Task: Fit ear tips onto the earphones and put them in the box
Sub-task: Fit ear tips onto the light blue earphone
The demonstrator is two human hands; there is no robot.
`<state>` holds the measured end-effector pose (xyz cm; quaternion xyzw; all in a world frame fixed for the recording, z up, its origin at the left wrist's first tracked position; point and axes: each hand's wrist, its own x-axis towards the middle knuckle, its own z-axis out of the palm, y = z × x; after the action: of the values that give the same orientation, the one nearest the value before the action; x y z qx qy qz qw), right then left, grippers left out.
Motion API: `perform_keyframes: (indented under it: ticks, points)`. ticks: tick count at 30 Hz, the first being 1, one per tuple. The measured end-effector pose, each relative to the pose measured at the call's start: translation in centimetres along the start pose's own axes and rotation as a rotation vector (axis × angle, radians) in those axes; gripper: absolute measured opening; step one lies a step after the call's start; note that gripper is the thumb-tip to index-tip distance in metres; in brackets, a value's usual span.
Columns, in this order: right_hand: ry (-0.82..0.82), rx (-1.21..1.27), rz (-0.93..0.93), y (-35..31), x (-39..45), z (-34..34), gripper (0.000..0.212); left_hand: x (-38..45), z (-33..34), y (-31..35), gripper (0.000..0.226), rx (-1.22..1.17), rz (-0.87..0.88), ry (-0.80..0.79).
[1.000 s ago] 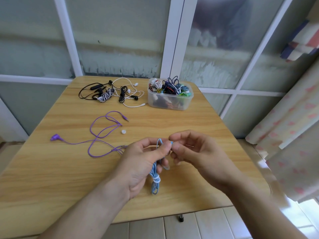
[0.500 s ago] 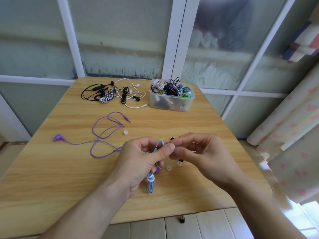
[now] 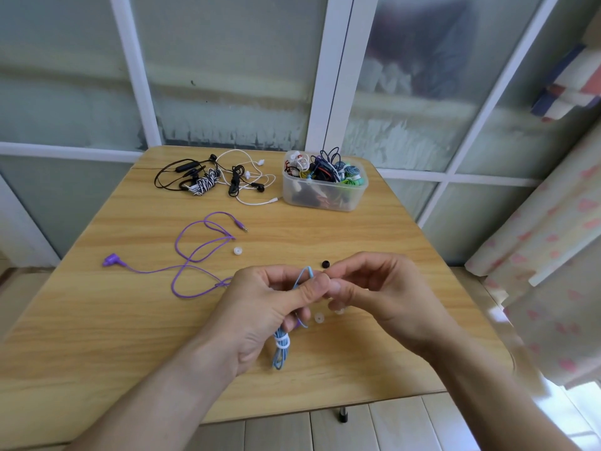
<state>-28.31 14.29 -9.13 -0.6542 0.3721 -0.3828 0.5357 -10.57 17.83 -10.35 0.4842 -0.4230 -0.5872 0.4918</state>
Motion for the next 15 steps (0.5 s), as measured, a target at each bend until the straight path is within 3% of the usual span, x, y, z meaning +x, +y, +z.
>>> perform_keyframes:
  ticks: [3, 8, 15]
  points:
    - [0.017, -0.060, -0.014, -0.04, 0.01, 0.20, 0.016, 0.08, -0.29, 0.28, 0.034, -0.039, -0.032, -0.013]
    - [0.062, -0.055, -0.070, 0.05, 0.16, 0.61, 0.016, 0.06, -0.63, 0.46, 0.014, -0.001, 0.010, -0.014]
    - [0.062, -0.014, -0.095, 0.18, 0.38, 0.76, 0.016, 0.08, -0.54, 0.55, 0.012, 0.030, 0.049, 0.054]
